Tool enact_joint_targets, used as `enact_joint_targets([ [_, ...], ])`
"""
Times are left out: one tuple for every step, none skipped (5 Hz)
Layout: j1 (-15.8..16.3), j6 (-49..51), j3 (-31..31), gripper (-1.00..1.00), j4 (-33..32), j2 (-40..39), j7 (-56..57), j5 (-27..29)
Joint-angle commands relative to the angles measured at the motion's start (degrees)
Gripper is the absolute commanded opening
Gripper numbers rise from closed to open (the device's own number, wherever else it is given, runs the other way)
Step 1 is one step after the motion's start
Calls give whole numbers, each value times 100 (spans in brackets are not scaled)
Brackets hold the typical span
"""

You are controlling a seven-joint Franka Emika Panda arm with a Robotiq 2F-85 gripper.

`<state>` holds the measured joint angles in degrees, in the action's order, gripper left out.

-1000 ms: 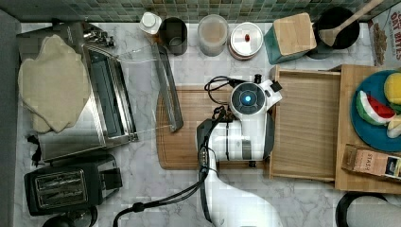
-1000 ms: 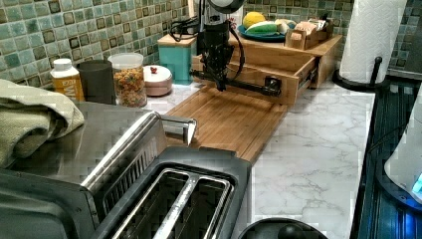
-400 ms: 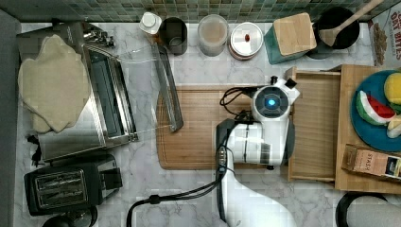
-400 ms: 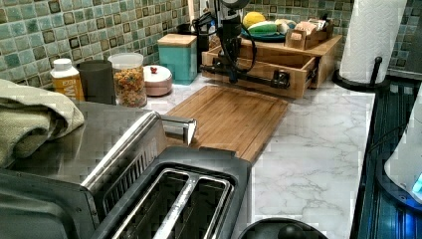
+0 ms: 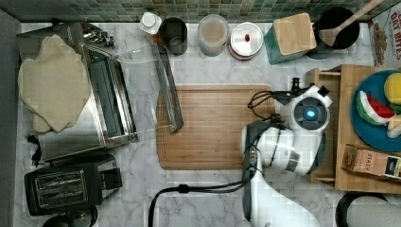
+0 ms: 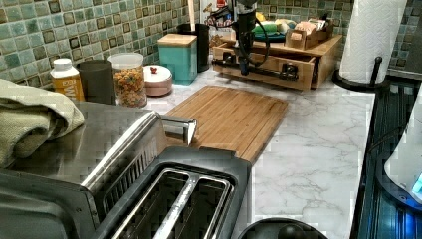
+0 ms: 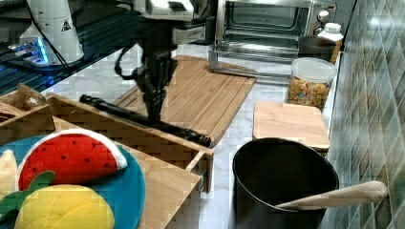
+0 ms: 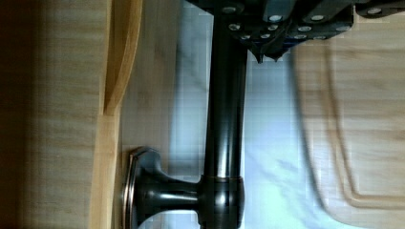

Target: Close the drawer.

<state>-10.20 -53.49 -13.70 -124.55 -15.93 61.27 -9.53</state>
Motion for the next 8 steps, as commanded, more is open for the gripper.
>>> enact_joint_targets([
  [-1431, -199, -926, -100, 1589, -608, 752, 103],
  [-1388, -143, -1009, -100, 1729, -705, 273, -67],
  [-1390, -144, -1007, -100, 1729, -705, 269, -69],
  [-1074, -164, -1351, -100, 1722, -763, 427, 175],
  [-1209, -154, -1204, -100, 1725, -737, 357, 68],
  [-1161, -157, -1256, -100, 1723, -746, 385, 107],
  [-1155, -159, -1262, -100, 1724, -747, 387, 111],
  [-1156, -159, -1261, -100, 1723, -747, 387, 110],
])
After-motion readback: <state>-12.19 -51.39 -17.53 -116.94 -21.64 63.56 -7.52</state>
